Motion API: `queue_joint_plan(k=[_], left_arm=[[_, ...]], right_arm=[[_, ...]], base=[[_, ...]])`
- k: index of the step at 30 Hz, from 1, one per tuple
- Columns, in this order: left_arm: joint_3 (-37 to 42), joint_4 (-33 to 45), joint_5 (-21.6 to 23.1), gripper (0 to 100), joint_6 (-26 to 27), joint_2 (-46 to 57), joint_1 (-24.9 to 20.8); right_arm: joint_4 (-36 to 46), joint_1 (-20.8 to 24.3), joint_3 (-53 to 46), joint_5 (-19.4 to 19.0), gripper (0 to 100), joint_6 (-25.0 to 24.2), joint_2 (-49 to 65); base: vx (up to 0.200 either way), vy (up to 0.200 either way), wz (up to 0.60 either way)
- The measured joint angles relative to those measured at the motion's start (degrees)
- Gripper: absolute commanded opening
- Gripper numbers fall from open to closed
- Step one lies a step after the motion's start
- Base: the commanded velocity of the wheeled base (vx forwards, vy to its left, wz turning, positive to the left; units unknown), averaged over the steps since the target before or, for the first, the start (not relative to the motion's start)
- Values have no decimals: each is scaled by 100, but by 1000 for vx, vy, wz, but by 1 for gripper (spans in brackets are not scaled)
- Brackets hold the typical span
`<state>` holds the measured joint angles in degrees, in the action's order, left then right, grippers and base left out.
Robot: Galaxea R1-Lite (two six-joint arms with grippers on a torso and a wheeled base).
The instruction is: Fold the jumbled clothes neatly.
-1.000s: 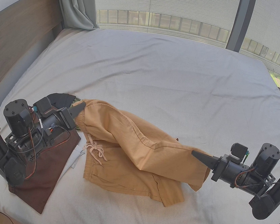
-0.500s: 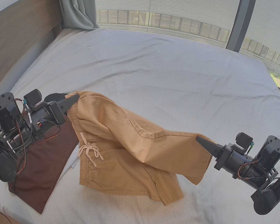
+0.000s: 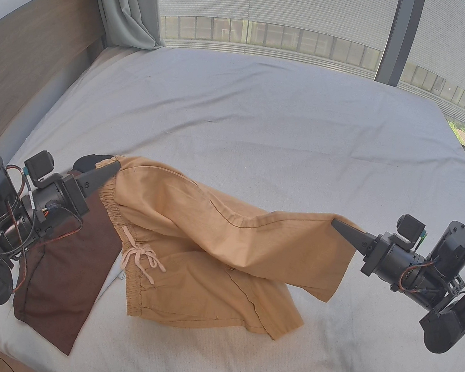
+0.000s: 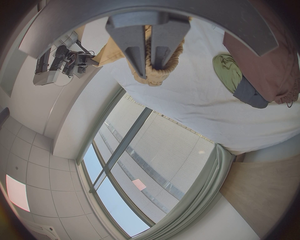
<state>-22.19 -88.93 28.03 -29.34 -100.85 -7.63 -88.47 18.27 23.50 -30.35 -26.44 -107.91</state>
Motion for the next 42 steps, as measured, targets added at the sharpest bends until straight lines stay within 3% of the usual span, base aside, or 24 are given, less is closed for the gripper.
queue_joint_plan(k=[42], left_arm=[[-208,0,-79,0,1,-343,129]], right_arm=[[-2,-474,196,-11,0,-2,17]], base=[[0,0,0]])
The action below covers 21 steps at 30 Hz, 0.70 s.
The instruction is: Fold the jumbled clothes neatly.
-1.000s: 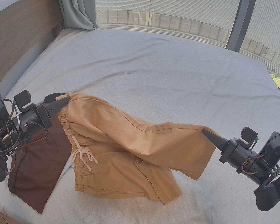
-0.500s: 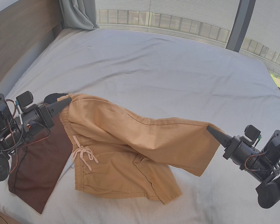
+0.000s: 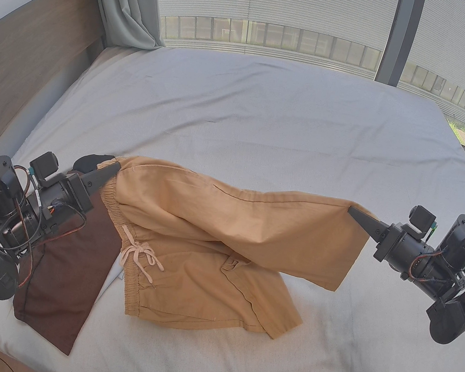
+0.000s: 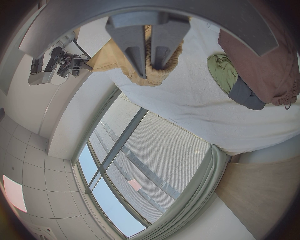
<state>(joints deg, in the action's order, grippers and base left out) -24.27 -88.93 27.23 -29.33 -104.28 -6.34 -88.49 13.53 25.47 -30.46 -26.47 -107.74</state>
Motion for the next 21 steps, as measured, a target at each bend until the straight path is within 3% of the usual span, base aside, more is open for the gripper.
queue_joint_plan(k=[21], left_arm=[[-83,0,-9,0,11,-107,11]], right_arm=[[0,-168,38,-18,0,2,9]], base=[[0,0,0]])
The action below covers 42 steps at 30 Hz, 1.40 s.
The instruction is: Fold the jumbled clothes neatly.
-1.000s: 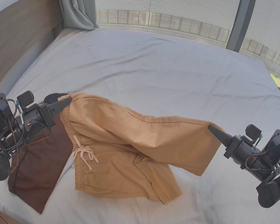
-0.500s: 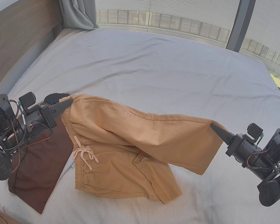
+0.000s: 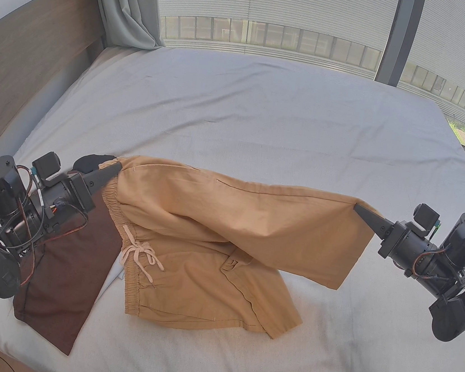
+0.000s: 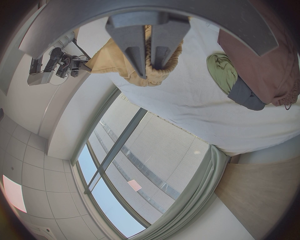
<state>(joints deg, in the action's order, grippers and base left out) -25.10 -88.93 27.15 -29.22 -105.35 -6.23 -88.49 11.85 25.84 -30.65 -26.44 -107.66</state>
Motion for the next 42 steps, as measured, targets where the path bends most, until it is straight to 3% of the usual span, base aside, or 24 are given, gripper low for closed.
queue_joint_plan(k=[42], left_arm=[[-207,9,-60,0,-12,-215,235]], right_arm=[[0,-286,78,-22,0,9,-15]], base=[[0,0,0]])
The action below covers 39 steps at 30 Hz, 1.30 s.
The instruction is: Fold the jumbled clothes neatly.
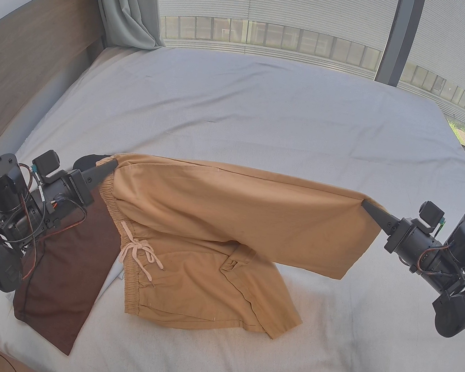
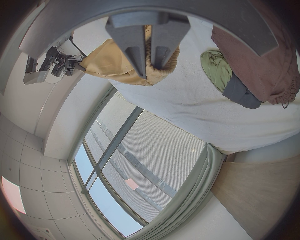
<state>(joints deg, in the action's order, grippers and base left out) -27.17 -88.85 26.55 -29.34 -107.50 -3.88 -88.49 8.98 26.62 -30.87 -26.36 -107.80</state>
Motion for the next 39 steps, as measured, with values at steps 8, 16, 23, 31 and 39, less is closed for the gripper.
queue_joint_plan(k=[8,16,23,31,39], left_arm=[[0,0,0,0,0,0,2],[5,0,0,0,1,-9,0],[2,0,0,0,1,-9,0],[9,0,-1,0,9,-9,-20],[11,0,0,0,-16,-48,-72]], right_arm=[[0,-4,0,-4,0,4,-2],[0,-17,0,-4,0,9,-7],[0,-39,0,-6,0,13,-22],[0,-1,-4,13,0,30,-30],[0,96,-26,44,0,28,-44]], base=[[0,0,0],[0,0,0],[0,0,0],[0,0,0],[0,0,0]])
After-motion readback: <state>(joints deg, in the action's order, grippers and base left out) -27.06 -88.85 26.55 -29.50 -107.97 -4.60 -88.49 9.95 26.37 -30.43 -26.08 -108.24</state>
